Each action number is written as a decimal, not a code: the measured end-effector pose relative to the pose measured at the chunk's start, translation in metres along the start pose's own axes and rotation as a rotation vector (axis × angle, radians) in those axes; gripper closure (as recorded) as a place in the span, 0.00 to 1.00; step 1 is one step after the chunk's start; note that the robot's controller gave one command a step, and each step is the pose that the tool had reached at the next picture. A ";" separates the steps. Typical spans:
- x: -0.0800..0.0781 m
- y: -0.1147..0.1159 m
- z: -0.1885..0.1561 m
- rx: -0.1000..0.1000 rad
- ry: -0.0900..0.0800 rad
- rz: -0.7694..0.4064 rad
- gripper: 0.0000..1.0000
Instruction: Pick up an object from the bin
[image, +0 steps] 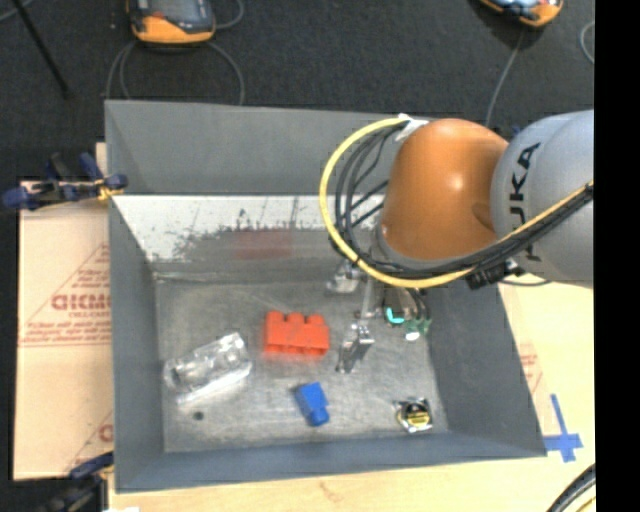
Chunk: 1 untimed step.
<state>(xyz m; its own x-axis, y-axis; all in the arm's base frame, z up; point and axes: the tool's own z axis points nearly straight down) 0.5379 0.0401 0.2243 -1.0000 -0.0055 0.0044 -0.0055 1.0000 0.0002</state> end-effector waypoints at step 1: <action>-0.019 0.012 0.132 -0.006 -0.039 0.190 0.00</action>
Offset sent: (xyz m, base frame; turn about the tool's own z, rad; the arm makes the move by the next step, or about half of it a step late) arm 0.0089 0.0140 -0.1543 0.1911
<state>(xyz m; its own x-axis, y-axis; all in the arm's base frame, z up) 0.5559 0.0525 0.0919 -0.9824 0.1834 -0.0343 0.1832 0.9830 0.0087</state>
